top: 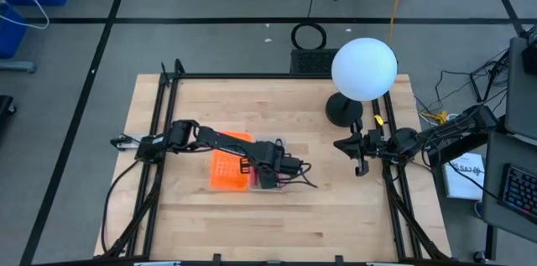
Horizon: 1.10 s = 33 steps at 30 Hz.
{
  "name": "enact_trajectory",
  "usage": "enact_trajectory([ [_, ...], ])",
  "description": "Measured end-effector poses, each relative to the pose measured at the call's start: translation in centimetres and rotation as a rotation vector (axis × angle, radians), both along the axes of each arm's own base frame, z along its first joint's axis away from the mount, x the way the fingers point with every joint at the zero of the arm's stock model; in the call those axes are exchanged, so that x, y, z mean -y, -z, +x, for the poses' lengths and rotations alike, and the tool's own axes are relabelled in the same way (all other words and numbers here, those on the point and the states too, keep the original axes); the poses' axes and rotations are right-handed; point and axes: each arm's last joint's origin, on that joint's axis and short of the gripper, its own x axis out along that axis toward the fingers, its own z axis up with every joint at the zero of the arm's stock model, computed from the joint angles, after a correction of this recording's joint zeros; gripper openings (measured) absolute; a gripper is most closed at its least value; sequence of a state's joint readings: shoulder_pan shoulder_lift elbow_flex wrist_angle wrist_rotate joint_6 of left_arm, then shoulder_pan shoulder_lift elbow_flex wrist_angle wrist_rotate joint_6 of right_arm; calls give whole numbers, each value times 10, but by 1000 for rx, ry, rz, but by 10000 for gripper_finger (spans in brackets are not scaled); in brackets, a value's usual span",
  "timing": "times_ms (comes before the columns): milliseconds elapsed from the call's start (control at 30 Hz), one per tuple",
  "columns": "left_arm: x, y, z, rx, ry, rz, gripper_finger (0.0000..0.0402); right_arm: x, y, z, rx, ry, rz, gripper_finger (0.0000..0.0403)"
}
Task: Pick & place school supplies into a supply box
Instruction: Put the yellow pen into the transparent supply box, then return to Home Position
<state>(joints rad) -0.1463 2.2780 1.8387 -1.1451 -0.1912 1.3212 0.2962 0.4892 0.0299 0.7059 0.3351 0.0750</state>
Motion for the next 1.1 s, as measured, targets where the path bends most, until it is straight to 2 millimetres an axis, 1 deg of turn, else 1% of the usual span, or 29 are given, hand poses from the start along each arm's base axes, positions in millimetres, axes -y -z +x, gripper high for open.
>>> enact_trajectory([
  [133, 0, -4, 2, 46, -43, 21, 158, 0, 0, 0, 0, 1, 0, 0],
  [200, 1, -7, 2, 63, -47, 36, 175, 0, 0, 0, 0, 1, 0, 0],
  [300, 4, -16, -1, 80, -38, 45, 190, 0, 0, 0, 1, 1, 0, 0],
  [400, 13, -32, -7, 123, -55, 89, 192, 0, -1, 0, 10, 3, -5, 0],
  [467, 19, -51, -16, 146, -64, 113, 187, 0, -2, 0, 15, 4, -8, 0],
  [500, 21, -61, -21, 150, -70, 110, 181, 0, -2, 0, 18, 5, -10, 0],
  [533, 22, -74, -28, 161, -87, 86, 172, 0, -2, 0, 19, 5, -14, 0],
  [600, 23, -103, -41, 211, -168, -45, 148, 0, -1, 0, 10, 6, -27, 0],
  [633, 19, -122, -48, 250, -230, -132, 130, 0, -1, 0, 8, 2, -31, 0],
  [700, 7, -159, -65, 341, -358, -273, 89, -1, 0, 0, 4, -17, -40, 0],
  [767, -4, -192, -86, 431, -455, -416, 39, -1, 0, 0, 3, -16, -51, 0],
  [800, -8, -205, -96, 482, -489, -491, 20, -1, 0, 0, 3, -13, -62, 0],
  [833, -12, -218, -107, 548, -520, -574, 11, -1, 0, 0, 0, -12, -70, 0],
  [867, -15, -230, -119, 632, -552, -657, 11, -1, 1, 0, -10, -12, -79, 0],
  [933, -21, -245, -141, 752, -671, -816, 16, -1, 3, 1, -36, -10, -99, 0],
  [1000, -30, -247, -162, 827, -869, -956, 18, -1, 7, 1, -69, -11, -111, 0],
  [1033, -35, -243, -171, 853, -938, -994, 17, -1, 7, 2, -72, -11, -112, 0],
  [1100, -40, -228, -187, 880, -989, -1011, 9, -1, 8, 2, -80, -12, -113, 0],
])
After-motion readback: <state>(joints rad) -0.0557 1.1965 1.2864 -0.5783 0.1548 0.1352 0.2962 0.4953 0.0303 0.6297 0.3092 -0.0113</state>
